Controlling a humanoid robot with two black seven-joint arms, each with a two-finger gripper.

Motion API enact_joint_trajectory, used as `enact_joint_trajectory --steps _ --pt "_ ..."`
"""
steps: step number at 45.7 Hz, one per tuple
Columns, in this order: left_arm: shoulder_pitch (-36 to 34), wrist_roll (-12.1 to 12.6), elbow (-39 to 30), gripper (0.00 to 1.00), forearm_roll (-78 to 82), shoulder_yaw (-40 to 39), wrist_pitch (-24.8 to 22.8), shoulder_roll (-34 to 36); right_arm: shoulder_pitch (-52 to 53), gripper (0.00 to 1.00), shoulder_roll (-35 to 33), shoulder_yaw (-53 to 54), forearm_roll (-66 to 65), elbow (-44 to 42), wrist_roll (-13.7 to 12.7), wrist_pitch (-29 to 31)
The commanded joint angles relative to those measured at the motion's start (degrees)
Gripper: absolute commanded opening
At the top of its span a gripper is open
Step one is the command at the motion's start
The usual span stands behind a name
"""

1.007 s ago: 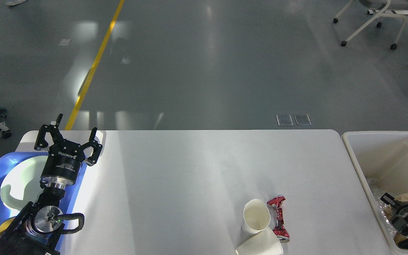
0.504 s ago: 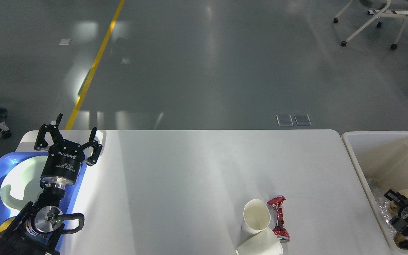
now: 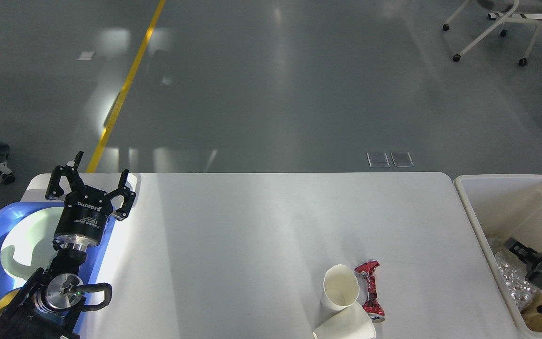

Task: Tidy desktop
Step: 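Lower the paper ball into the bin and open the right gripper, then raise the right gripper and move it over the white paper cup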

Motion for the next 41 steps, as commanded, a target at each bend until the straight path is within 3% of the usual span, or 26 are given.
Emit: enact_joint_trajectory --steps 1,5,11,16,22,26,32,41 --pt "0.0 -0.1 0.0 0.97 0.0 0.0 -0.1 0.0 8.9 1.0 -4.7 -0.4 -7.9 9.7 -0.8 2.7" --pt "0.0 -0.1 0.0 0.97 0.0 0.0 0.0 0.0 15.2 1.0 -7.2 -0.5 -13.6 13.7 -1.6 7.9" --pt "-0.1 0.0 0.0 0.97 0.0 0.0 -0.1 0.0 25.6 1.0 -9.5 -2.2 -18.9 18.7 -1.6 21.2" --pt "0.0 0.0 0.0 0.97 0.0 0.0 0.0 0.0 35.7 1.0 -8.4 -9.5 -20.4 21.3 -1.6 30.7" --pt "0.0 0.0 0.0 0.97 0.0 0.0 -0.1 0.0 46.3 1.0 -5.4 -15.9 -19.9 27.7 -1.6 37.7" --pt "0.0 0.0 0.0 0.97 0.0 0.0 -0.1 0.1 56.7 1.0 -3.9 -19.8 -19.0 36.6 -1.7 43.1" --pt "0.0 0.0 0.0 0.97 0.0 0.0 -0.1 0.0 67.8 1.0 -0.5 -26.1 -14.4 47.3 -2.9 44.7" --pt "0.0 0.0 0.0 0.97 0.0 0.0 -0.1 0.0 81.0 1.0 3.7 -29.5 -7.4 59.6 -8.3 44.9"
